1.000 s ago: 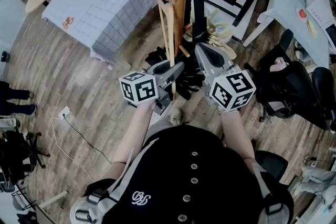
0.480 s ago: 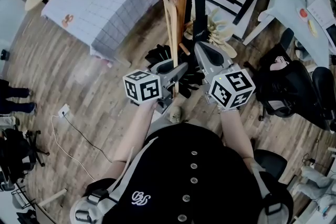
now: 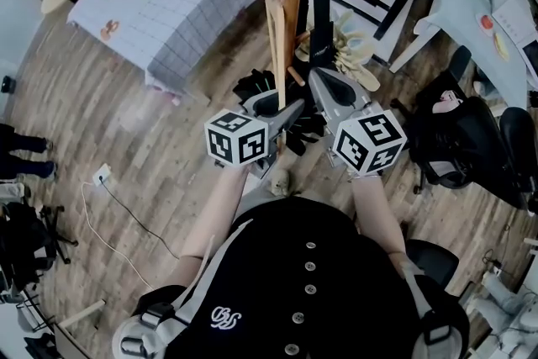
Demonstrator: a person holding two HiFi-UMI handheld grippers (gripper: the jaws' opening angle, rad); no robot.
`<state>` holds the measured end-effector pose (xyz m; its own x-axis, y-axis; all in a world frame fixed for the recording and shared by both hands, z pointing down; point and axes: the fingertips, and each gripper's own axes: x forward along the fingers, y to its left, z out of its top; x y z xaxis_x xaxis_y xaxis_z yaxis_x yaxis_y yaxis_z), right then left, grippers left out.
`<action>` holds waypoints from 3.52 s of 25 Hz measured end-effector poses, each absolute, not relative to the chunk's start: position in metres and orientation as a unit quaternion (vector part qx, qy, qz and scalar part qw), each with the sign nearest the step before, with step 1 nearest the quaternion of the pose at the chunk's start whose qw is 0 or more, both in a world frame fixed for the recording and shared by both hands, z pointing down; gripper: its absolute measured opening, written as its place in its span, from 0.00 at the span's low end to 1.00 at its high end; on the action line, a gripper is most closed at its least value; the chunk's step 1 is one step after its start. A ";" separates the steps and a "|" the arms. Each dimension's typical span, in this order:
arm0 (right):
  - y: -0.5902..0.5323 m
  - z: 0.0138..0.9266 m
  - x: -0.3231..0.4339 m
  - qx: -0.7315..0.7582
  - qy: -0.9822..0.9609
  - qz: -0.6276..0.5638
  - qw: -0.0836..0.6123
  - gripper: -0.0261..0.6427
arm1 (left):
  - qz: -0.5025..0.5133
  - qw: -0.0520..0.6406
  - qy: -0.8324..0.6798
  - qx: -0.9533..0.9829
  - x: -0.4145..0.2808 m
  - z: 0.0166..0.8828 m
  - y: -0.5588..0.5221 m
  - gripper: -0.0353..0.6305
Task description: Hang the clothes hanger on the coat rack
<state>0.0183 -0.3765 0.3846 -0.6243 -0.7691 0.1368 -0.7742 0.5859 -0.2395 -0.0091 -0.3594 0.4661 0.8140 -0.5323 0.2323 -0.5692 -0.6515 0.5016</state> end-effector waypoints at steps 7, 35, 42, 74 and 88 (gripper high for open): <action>-0.371 0.382 0.019 0.429 -0.893 0.135 0.013 0.04 | 0.057 0.269 -0.310 0.910 -0.008 0.463 -0.356 0.33; -0.328 0.313 0.013 0.366 -0.923 0.109 -0.055 0.04 | -0.069 0.112 -0.416 0.900 -0.039 0.332 -0.344 0.45; -0.310 0.275 0.017 0.357 -0.929 0.067 -0.073 0.04 | -0.124 0.078 -0.420 0.895 -0.042 0.288 -0.325 0.45; -0.269 0.288 0.030 0.367 -0.927 0.041 -0.063 0.04 | -0.035 0.020 -0.419 0.907 -0.010 0.312 -0.273 0.05; -0.279 0.303 0.027 0.361 -0.931 0.052 -0.037 0.04 | -0.024 0.034 -0.417 0.908 -0.008 0.320 -0.286 0.05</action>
<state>0.0272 -0.2792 0.3026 -0.7373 -0.6749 -0.0311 -0.6672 0.7346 -0.1236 -0.0078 -0.2857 0.3205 0.6509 -0.7590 -0.0164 -0.7557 -0.6498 0.0815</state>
